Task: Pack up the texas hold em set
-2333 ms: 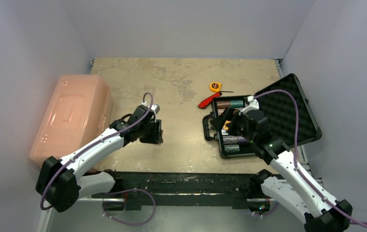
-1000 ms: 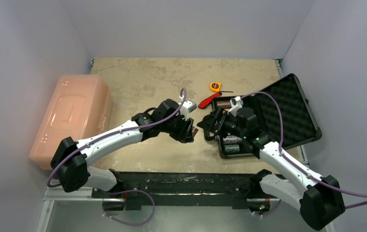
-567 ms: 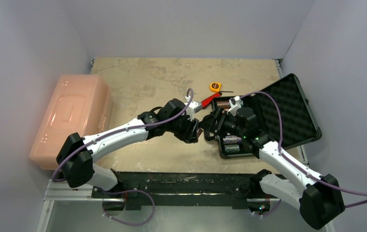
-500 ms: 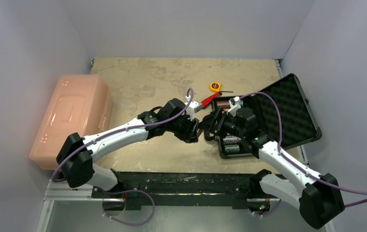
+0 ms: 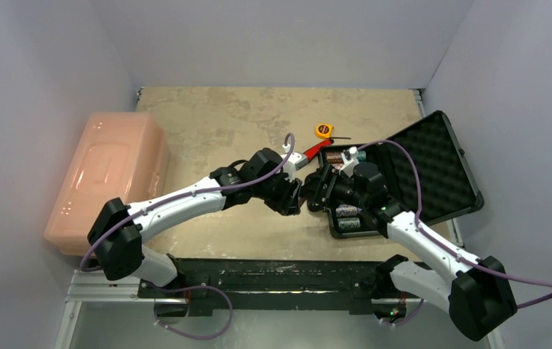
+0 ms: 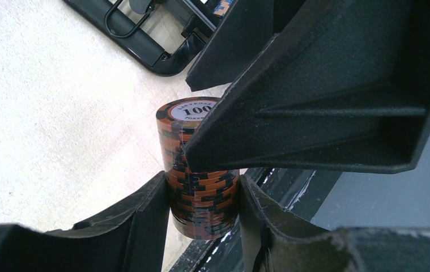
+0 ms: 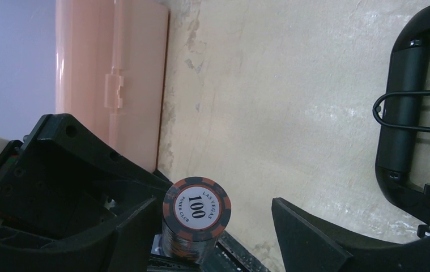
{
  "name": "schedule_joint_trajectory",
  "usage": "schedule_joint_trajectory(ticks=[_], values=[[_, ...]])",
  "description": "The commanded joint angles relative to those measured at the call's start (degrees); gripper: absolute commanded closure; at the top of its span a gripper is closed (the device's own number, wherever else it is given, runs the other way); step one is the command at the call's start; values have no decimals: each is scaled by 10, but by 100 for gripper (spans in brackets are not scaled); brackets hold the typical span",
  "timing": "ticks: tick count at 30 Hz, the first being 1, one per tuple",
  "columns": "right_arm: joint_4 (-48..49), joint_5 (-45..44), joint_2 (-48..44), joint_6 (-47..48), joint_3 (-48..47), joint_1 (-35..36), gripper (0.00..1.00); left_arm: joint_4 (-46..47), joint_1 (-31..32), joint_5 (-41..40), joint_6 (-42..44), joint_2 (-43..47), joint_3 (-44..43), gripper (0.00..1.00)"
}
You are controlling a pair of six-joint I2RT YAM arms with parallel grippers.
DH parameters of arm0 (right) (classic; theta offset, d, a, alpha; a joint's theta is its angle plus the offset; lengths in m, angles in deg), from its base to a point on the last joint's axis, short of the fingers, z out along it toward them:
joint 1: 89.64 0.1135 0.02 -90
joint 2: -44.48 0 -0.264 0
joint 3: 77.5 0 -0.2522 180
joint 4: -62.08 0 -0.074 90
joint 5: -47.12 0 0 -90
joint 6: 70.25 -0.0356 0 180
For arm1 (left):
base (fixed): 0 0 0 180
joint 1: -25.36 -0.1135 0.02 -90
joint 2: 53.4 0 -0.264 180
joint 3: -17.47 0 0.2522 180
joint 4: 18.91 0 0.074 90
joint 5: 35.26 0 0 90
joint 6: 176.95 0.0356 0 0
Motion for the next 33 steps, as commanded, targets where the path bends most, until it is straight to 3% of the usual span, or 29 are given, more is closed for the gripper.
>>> schedule_joint_trajectory(ticks=[1,19,33], values=[[30,14,-1,-7,5,2,24,58,5,5,7,3,-40,100],[55,45,1,-29,8,2,41,78,12,7,-1,-11,-52,100],[59,54,-6,-29,20,3,46,82,15,-7,-5,-8,-52,100]])
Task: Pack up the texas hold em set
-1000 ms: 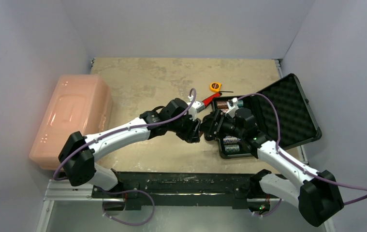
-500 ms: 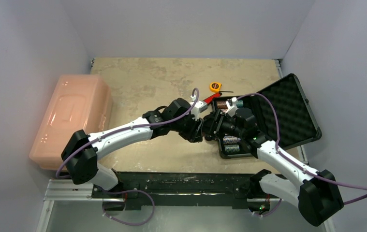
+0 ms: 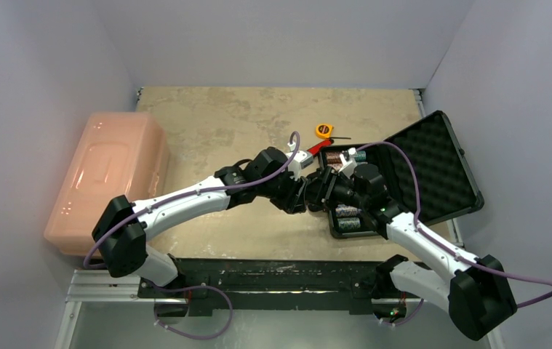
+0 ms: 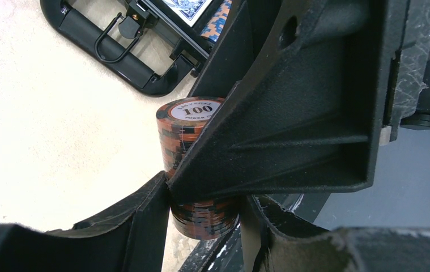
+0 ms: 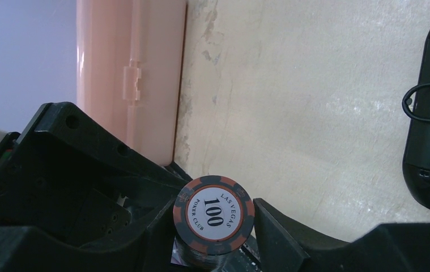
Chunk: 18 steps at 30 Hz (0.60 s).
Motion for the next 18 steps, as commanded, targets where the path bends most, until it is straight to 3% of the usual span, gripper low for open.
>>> schedule_joint_trajectory(ticks=[1,4,14,17,18], values=[[22,20,-9,0,5,3,47,58,3,-2,-5,11,-34,100],[23,21,-11,0,7,3,56,59,3,-2,-6,10,-34,100],[10,12,-13,4,1,3,100,51,4,-14,-9,11,-34,99],[0,5,-18,8,-3,3,100,53,5,-18,-7,20,-26,78],[-4,2,-20,9,-6,3,100,54,5,-21,-7,23,-23,66]])
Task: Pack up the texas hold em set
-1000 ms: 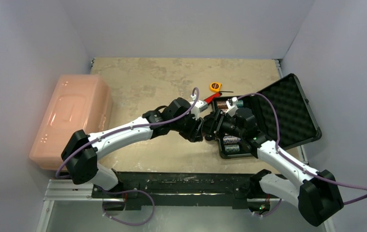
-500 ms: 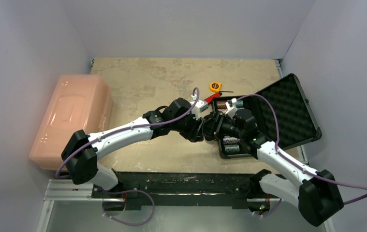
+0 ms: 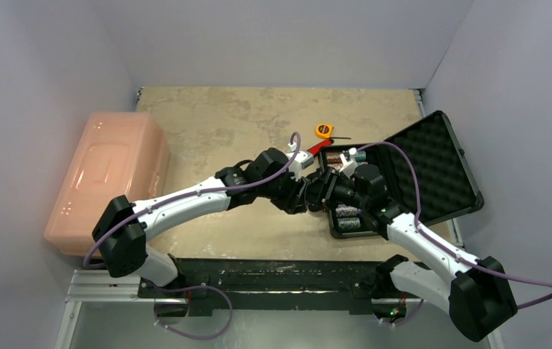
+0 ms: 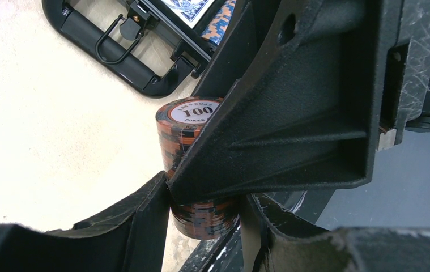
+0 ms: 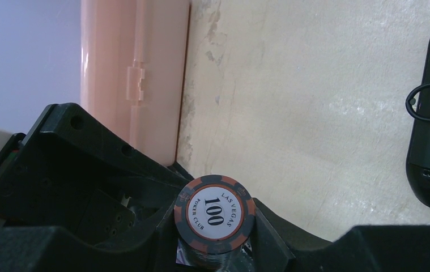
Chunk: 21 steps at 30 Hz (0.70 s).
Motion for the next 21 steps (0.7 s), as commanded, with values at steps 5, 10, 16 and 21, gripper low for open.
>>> schedule_joint_trajectory(ticks=[5,10,16,21], values=[[-38,-19,-30,24,-24,2,100,54,1,-24,4,47,-1,28],[-61,-34,-35,34,-41,2,100,42,1,-38,7,76,12,13],[-99,-54,-38,51,-62,2,100,-5,2,-73,17,121,22,11],[-129,-75,-45,66,-76,1,100,-67,2,-125,22,175,25,15]])
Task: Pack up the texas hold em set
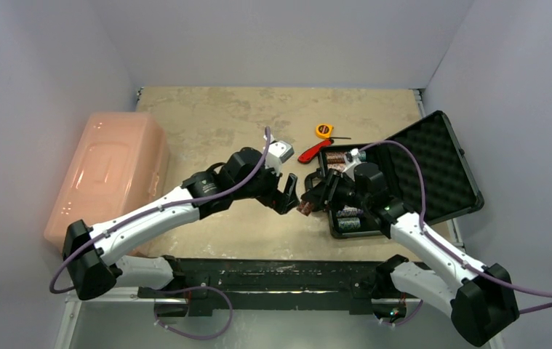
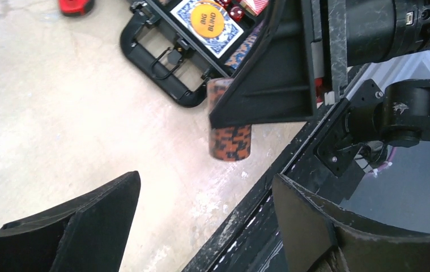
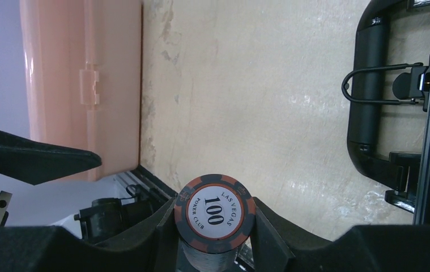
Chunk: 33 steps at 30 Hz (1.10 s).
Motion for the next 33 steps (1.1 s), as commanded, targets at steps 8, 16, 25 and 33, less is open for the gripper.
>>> schedule_joint_trajectory(ticks=[8,16,25,33], values=[[-38,-63,-29,39,-61,2,100,-149,1,-80,19,96,-38,18],[-106,-135,-62,73,-77,2,100,-236,1,-227,31,123,-88,18],[-182,-208,-80,67,-84,2,100,-208,1,-268,107,161,-85,18],[-261,-335,-115,24,-84,1,100,-189,0,-279,139,178,-35,17]])
